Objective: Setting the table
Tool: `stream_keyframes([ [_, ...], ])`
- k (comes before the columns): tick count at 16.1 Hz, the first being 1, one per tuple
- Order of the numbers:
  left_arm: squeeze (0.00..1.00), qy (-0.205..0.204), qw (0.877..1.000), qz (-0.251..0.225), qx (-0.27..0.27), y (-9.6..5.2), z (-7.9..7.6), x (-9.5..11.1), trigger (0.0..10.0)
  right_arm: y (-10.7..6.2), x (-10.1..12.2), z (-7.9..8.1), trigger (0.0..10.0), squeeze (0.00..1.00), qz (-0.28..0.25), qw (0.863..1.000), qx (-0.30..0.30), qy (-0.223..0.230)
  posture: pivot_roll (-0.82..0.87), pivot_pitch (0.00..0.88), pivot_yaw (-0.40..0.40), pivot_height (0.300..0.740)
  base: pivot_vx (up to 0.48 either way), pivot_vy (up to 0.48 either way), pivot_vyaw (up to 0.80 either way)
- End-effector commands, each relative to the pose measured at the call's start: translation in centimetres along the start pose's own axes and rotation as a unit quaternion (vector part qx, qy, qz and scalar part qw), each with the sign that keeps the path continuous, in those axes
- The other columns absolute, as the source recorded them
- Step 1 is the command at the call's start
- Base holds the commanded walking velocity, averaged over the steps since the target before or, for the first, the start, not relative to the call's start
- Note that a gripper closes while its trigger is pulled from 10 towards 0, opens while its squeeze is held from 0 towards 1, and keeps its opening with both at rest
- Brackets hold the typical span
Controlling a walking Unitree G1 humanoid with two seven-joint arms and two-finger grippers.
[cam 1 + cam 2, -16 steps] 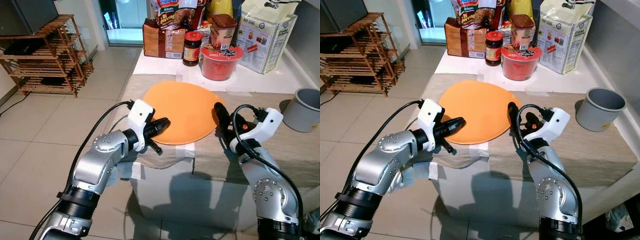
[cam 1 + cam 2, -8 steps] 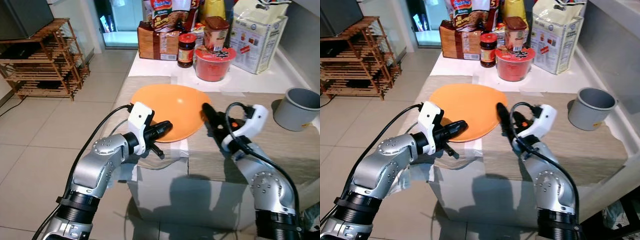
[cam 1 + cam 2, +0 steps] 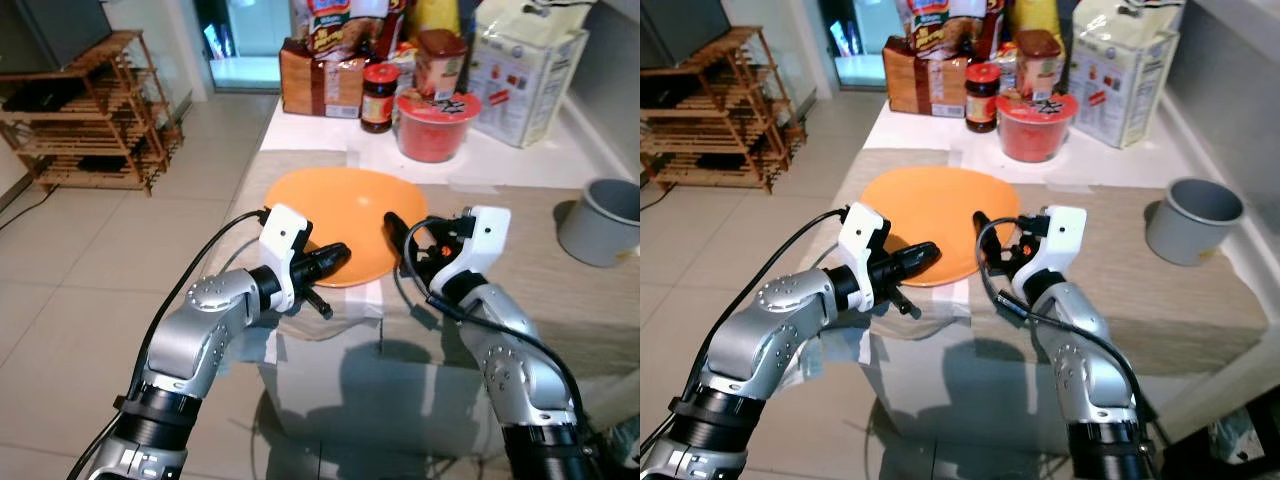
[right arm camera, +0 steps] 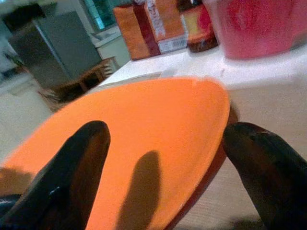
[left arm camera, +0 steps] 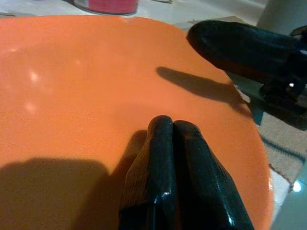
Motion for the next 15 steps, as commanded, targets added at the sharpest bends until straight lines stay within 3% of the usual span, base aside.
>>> stream_keyframes([
  [1,0.00,0.006,1.000,0.006,0.011,-0.05,0.35,-0.01,10.0,-0.28,0.60,0.30,10.0,0.00,-0.020,0.999,-0.003,-0.048,-0.10,0.000,0.060,0.736,0.000,0.000,0.00],
  [2,0.00,0.007,1.000,-0.001,0.012,0.03,0.37,0.44,10.0,-0.61,0.76,0.20,10.0,0.00,-0.032,0.996,-0.010,-0.083,-0.11,0.000,0.058,0.736,0.000,0.000,0.00],
  [15,0.00,0.007,1.000,-0.001,0.012,0.03,0.37,0.44,10.0,-0.61,0.76,0.20,10.0,0.00,-0.032,0.996,-0.010,-0.083,-0.11,0.000,0.058,0.736,0.000,0.000,0.00],
])
Point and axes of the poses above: a point about 5 cm out from each wrist's last joint towards the gripper, its own y axis pointing out of the wrist towards the gripper, its own x axis along the axis of the wrist's last joint, z = x × y, the point moved 4 cm from there along y, pointing out of the wrist towards the gripper, and after that the axes turned 7 degrees about -y, right-handed, at the moved point
